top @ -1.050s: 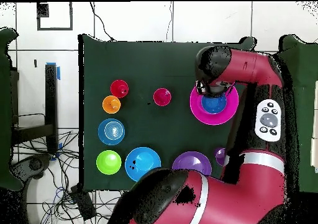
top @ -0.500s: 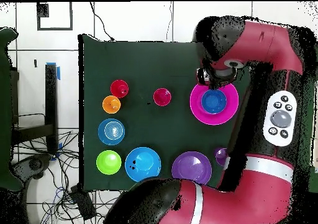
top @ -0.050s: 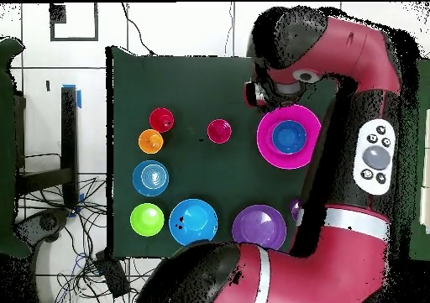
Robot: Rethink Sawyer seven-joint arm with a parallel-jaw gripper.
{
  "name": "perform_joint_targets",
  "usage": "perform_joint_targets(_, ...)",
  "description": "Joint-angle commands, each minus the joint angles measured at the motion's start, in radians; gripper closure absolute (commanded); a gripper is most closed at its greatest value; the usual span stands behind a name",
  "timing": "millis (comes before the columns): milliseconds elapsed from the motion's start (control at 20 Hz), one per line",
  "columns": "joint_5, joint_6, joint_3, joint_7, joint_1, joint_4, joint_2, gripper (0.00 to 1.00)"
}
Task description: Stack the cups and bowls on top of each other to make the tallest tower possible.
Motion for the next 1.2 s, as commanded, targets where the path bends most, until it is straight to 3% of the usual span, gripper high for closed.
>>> perform_joint_targets(50,0.04,0.031,0.08,0.111,0.069,0.071,0.018,1.0)
perform_joint_targets(450,0.042,0.004,0.021,0.198,0.139,0.099,0.014,1.0)
perform_joint_targets(1200,0.046,0.136,-0.063,0.36,0.224,0.053,0.03,1.0)
